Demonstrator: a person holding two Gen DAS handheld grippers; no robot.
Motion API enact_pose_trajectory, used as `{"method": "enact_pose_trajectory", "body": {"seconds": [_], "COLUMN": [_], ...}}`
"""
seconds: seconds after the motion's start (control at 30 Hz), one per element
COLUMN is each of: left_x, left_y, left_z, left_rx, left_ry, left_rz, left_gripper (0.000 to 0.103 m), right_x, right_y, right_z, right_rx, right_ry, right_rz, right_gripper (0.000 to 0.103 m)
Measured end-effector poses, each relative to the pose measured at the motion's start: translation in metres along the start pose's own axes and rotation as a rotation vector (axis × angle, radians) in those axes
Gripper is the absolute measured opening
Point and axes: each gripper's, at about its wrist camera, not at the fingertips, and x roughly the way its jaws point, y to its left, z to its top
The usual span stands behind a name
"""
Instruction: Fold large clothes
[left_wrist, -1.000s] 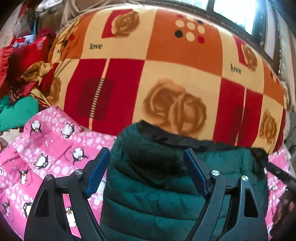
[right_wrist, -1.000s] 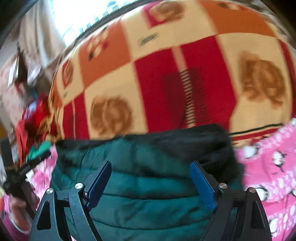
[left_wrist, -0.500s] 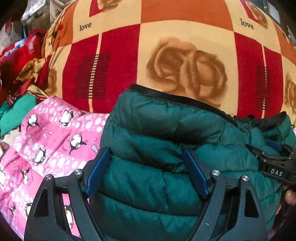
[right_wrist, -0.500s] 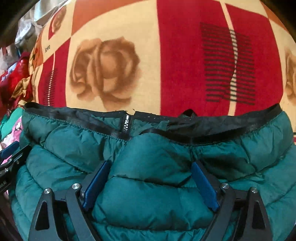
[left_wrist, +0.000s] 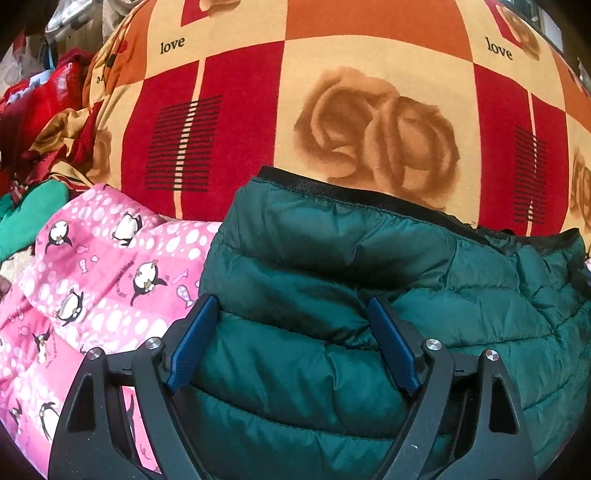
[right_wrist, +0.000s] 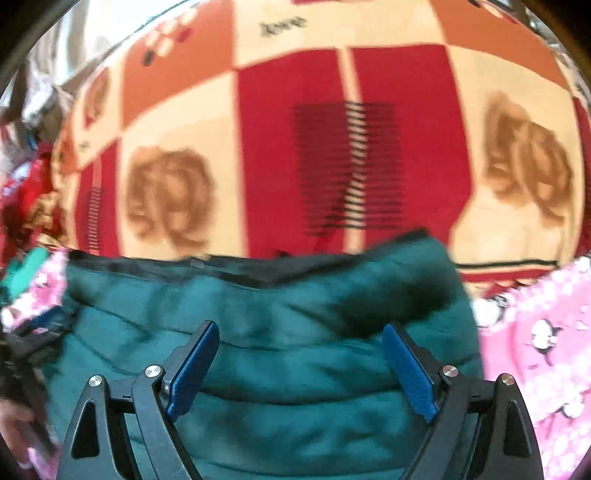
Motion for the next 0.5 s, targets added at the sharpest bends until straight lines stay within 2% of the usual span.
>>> {"method": "enact_pose_trajectory", "body": {"seconds": [0.13, 0.23, 0.3, 0.4, 0.5], "left_x": [0.0, 0.0, 0.001, 0.001, 0.001], "left_y": [-0.001, -0.002, -0.002, -0.001, -0.001], "left_z": [-0.001, -0.001, -0.001, -0.001, -0.001], "left_rx": [0.0, 0.001, 0.0, -0.005, -0.008], "left_ry": [-0.011, -0.016, -0.014, -0.014, -0.015], "left_rz": [-0.008, -0.006, -0.009, -0.012, -0.016], "left_gripper": [0.085, 0.085, 0.085, 0.085, 0.085], "right_x": [0.025, 0.033, 0.036, 0.028, 0.008], "right_y": [-0.018, -0.015, -0.012, -0.008, -0.013], "right_z": [-0.015, -0.022, -0.02, -0.014, -0.015], "right_rx": [0.053, 0.051, 0.034, 0.035, 0.064], "right_ry": [0.044, 0.016, 0.028, 0.042, 0.009], "right_rz": [-0.021, -0.046, -0.065, -0.054, -0.02], "right_gripper": [0.089, 0.089, 0.089, 0.089, 0.089]}}
